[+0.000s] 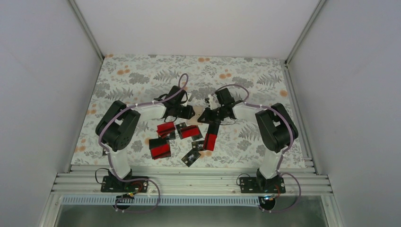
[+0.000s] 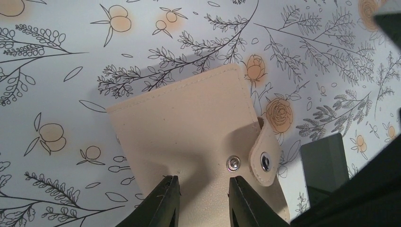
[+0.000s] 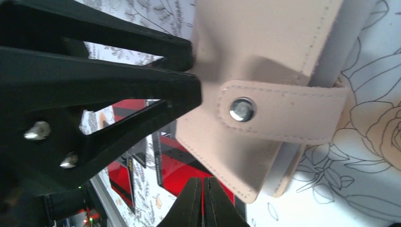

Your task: Put the credit cards into the card holder

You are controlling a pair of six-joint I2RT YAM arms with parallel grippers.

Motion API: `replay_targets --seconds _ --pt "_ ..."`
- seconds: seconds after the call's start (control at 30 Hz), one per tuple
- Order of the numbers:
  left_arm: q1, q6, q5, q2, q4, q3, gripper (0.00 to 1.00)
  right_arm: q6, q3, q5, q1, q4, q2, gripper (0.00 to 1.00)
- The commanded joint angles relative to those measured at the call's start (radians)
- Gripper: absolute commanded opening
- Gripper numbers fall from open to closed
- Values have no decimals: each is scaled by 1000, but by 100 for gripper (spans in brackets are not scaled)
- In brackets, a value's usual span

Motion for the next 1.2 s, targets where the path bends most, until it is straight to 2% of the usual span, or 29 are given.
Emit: replay_targets --seconds 0.0,0.33,1.17 --pt "-4 -11 18 21 12 22 27 -2 -2 18 -5 32 47 4" --pt "-4 -19 26 -9 11 34 27 -25 -39 137 -14 -8 68 5" --pt "-9 -96 137 20 91 28 27 -30 -43 134 -17 -20 76 4"
